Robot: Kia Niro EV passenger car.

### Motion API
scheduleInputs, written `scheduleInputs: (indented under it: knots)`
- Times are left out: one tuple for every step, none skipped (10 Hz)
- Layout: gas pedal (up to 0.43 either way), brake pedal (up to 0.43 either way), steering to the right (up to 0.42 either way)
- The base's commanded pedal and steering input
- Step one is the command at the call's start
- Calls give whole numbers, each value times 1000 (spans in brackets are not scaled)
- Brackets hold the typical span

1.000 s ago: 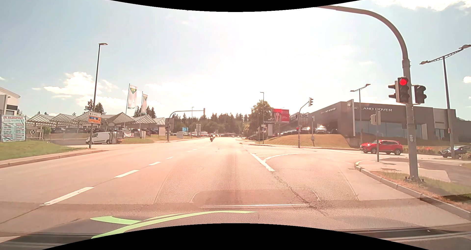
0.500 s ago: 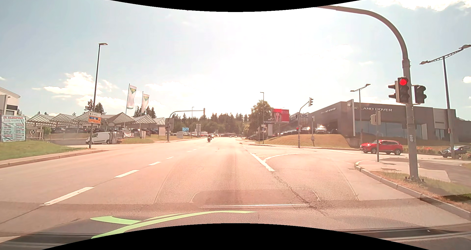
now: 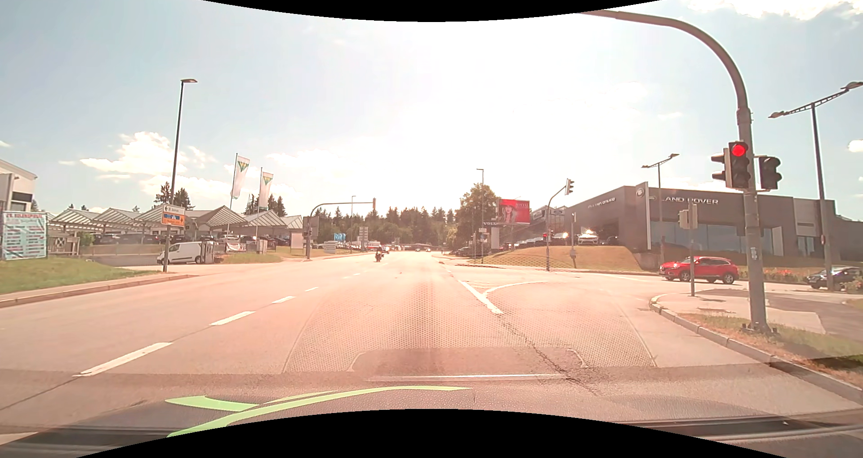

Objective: Follow the waypoints while adhering to traffic rules and regulations

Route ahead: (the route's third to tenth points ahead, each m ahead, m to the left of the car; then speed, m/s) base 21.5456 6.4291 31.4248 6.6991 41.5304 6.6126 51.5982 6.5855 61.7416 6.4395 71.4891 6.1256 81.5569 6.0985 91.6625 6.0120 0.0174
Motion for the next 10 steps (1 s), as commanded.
scheduleInputs:
  knots:
    - [0,238,-1]
    - [0,238,-1]
    - [0,244,-1]
    - [0,238,-1]
    - [0,238,-1]
    - [0,238,-1]
    - [0,238,-1]
    - [0,238,-1]
    - [0,238,-2]
    - [0,238,-3]
